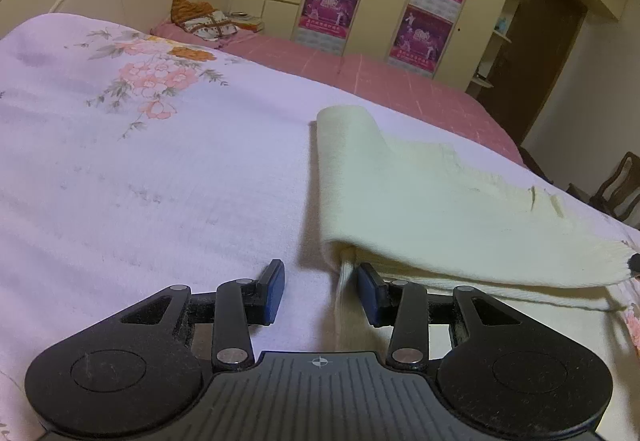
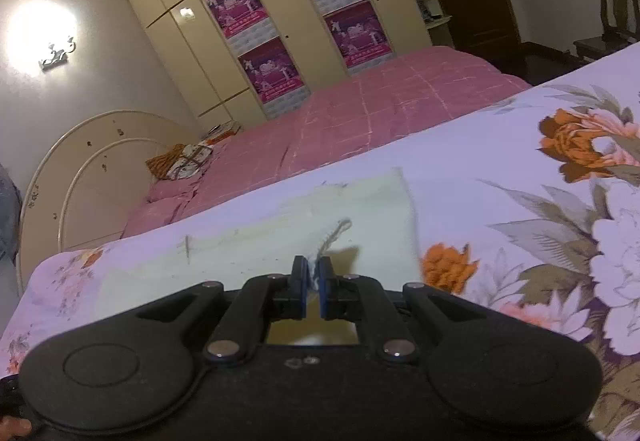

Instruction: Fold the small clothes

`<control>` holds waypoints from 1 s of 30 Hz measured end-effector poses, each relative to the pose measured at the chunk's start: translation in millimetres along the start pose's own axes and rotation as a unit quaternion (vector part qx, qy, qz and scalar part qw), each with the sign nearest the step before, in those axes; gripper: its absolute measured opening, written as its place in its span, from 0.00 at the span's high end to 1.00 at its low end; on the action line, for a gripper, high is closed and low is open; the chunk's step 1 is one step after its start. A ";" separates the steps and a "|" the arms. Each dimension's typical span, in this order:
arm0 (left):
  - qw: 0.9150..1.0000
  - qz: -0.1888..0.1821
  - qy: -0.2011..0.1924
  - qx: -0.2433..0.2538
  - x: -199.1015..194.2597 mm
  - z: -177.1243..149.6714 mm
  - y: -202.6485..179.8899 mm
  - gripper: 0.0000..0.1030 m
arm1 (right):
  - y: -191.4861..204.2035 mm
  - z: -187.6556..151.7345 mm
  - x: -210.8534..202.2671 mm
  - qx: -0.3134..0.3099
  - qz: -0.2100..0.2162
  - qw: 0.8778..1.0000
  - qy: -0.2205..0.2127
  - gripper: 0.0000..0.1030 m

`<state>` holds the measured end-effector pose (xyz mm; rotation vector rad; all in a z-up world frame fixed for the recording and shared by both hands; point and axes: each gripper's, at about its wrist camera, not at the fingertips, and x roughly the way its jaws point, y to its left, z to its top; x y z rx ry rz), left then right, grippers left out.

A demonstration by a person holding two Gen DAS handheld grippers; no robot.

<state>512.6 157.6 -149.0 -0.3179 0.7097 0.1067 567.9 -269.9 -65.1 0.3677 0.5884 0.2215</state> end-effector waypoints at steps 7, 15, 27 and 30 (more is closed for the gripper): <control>1.000 0.003 0.000 0.008 1.1 -0.3 -0.7 0.60 | -14.6 -4.5 -9.1 0.002 -0.010 1.000 0.001 0.94; 1.000 0.004 0.003 0.015 1.1 0.6 -0.6 0.60 | -33.3 -12.3 -7.8 0.016 -0.023 1.000 0.010 0.94; 0.999 -0.018 -0.038 0.018 -27.3 8.7 -0.5 0.60 | -43.2 -17.5 -2.2 0.012 -0.036 0.999 0.032 0.94; 0.996 -0.044 -0.047 0.053 -31.9 16.6 -18.3 0.59 | -34.8 -12.4 -13.6 -0.020 -0.041 0.999 0.006 0.82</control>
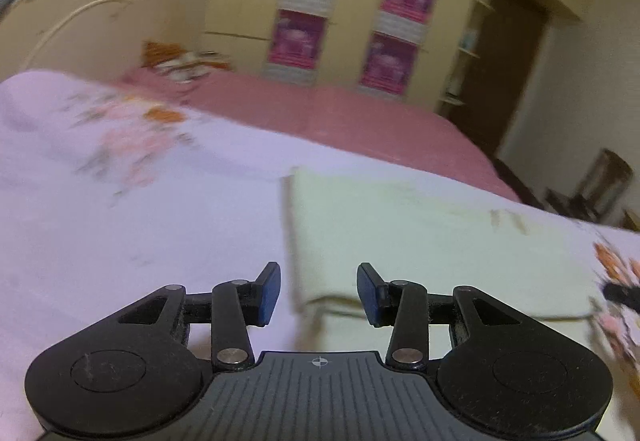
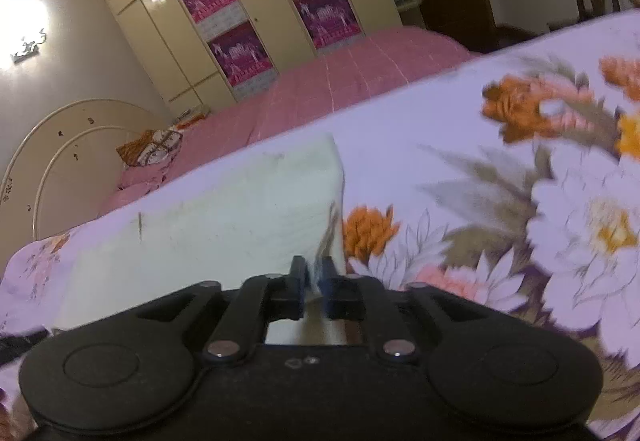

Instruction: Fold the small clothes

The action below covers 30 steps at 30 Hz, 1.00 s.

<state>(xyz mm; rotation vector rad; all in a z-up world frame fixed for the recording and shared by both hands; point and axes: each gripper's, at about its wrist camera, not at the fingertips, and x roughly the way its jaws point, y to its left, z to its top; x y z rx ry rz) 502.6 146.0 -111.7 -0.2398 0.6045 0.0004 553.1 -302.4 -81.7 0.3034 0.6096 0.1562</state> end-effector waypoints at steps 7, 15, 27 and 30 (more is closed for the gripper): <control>0.996 -0.039 0.074 0.039 36.4 -20.3 -18.3 0.59 | 33.8 -2.9 22.5 -0.092 0.000 0.995 0.031 0.85; 0.997 -0.036 0.015 0.071 39.3 12.3 -25.1 0.59 | 27.9 16.9 32.1 -0.104 0.001 0.994 0.022 0.80; 0.994 -0.016 0.044 0.100 75.5 23.0 -34.2 0.59 | 35.7 20.7 69.3 -0.119 0.009 0.992 0.036 0.85; 0.994 -0.035 0.021 0.101 80.7 26.7 -42.3 0.59 | 37.8 20.1 59.8 -0.129 0.031 0.991 0.020 0.79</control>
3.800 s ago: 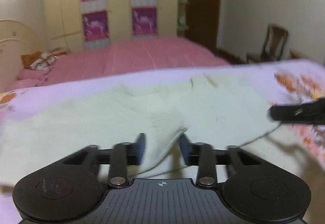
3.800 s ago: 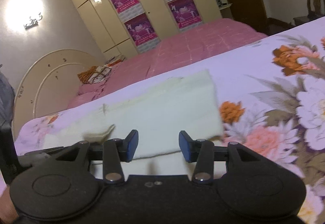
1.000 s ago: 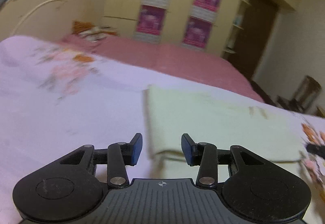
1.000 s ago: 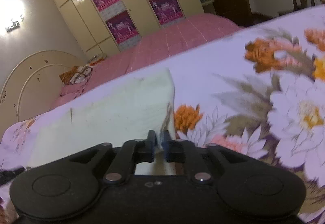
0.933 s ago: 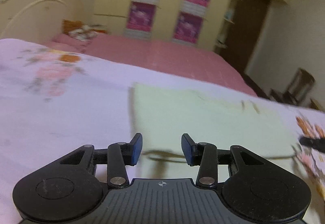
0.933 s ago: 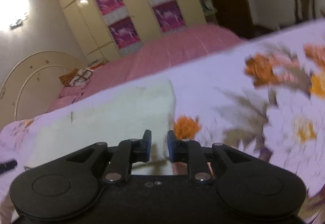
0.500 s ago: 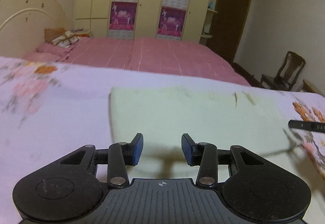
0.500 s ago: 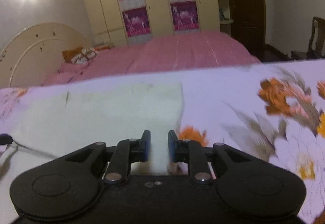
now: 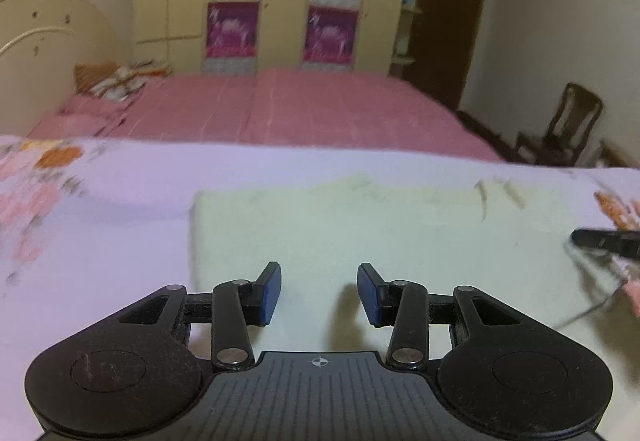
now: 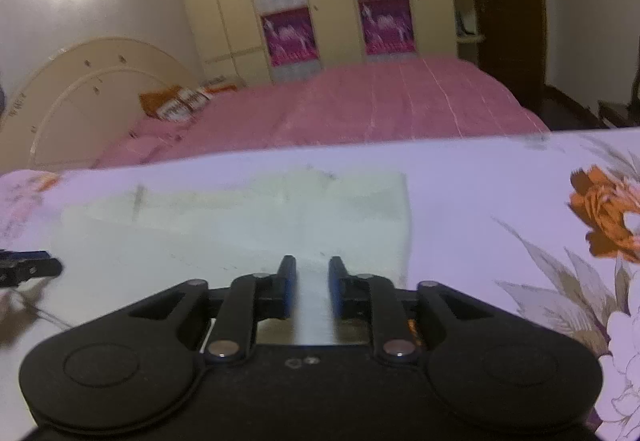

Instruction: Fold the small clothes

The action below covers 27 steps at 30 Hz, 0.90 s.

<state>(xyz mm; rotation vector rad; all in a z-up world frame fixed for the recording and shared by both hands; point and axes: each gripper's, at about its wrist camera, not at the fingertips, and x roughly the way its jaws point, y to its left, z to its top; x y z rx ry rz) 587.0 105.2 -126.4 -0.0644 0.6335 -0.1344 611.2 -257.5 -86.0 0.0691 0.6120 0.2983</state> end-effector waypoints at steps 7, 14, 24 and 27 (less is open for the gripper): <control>1.000 0.026 0.018 -0.003 39.8 14.6 13.0 0.59 | 13.0 4.0 28.1 -0.032 0.009 0.999 0.014 0.78; 0.999 0.051 0.013 -0.012 43.6 17.4 36.4 0.59 | -15.5 6.3 27.7 -0.010 -0.028 1.000 0.006 0.81; 0.996 0.059 0.009 0.063 3.2 -9.6 -8.5 0.59 | -1.7 2.6 0.6 -0.034 -0.022 0.999 -0.012 0.71; 0.997 0.061 -0.003 0.043 -17.2 -32.5 -9.0 0.59 | 8.2 -13.5 -8.8 -0.060 -0.004 0.998 0.003 0.70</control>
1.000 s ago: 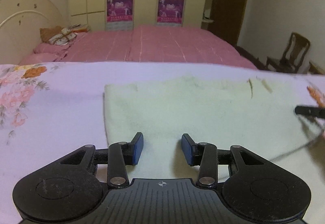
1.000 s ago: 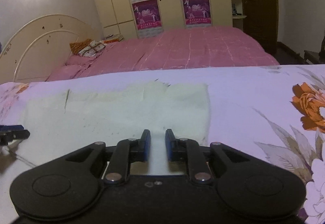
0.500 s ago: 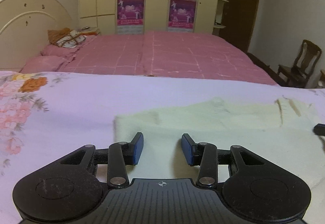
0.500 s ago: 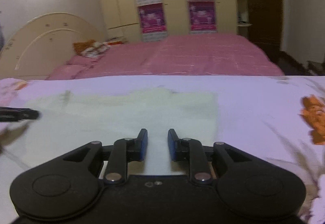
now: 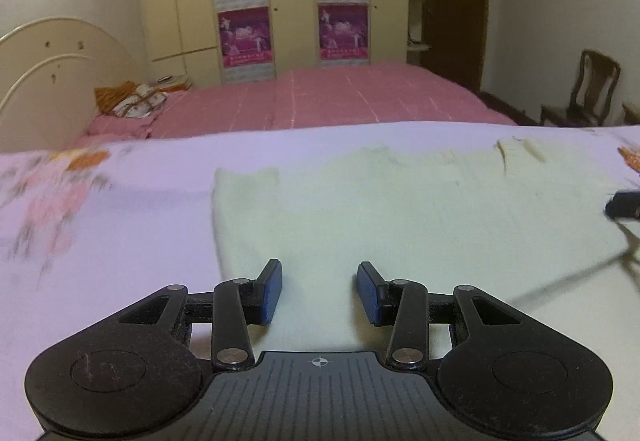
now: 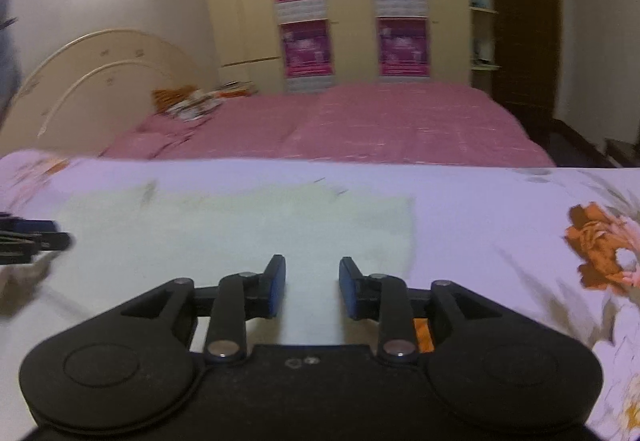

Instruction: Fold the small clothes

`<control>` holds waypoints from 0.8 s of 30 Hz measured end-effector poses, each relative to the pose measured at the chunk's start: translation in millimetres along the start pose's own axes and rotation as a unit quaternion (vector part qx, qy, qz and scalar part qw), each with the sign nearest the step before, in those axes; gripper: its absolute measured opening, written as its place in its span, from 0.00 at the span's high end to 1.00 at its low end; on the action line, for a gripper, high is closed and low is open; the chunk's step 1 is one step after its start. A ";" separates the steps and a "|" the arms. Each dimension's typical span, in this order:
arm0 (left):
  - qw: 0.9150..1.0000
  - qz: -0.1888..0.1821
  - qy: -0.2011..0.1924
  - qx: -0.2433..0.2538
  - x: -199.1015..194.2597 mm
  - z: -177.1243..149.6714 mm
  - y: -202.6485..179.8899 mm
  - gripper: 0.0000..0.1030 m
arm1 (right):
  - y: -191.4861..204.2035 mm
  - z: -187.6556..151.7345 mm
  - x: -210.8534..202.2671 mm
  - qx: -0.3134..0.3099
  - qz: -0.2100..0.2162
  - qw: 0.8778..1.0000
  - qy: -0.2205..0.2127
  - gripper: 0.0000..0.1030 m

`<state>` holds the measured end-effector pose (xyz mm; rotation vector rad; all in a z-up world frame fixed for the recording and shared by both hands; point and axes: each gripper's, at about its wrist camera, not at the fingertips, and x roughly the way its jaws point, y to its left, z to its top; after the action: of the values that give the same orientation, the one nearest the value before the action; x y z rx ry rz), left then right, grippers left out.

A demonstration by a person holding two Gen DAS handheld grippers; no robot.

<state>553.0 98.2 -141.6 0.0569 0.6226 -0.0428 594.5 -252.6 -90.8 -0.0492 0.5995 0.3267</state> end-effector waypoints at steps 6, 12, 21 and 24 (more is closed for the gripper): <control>1.000 0.000 0.000 -0.027 -27.3 -18.1 12.3 0.58 | -6.0 -24.0 -18.1 0.001 -0.017 1.000 0.003 0.70; 0.999 0.014 0.015 -0.042 -34.0 -20.7 21.5 0.58 | -6.8 -16.7 -30.4 0.026 -0.027 0.999 -0.002 0.69; 0.997 0.026 0.040 -0.065 -33.4 -25.7 27.2 0.58 | -22.0 -24.5 -21.6 0.061 -0.046 0.996 0.034 0.67; 0.997 0.038 0.037 -0.048 -42.9 -25.1 22.3 0.55 | -24.2 -23.5 -36.2 0.080 -0.045 0.995 0.024 0.66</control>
<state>504.9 123.1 -136.0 -0.0103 0.6951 0.0637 561.2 -289.2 -91.1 0.0708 0.6670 0.1899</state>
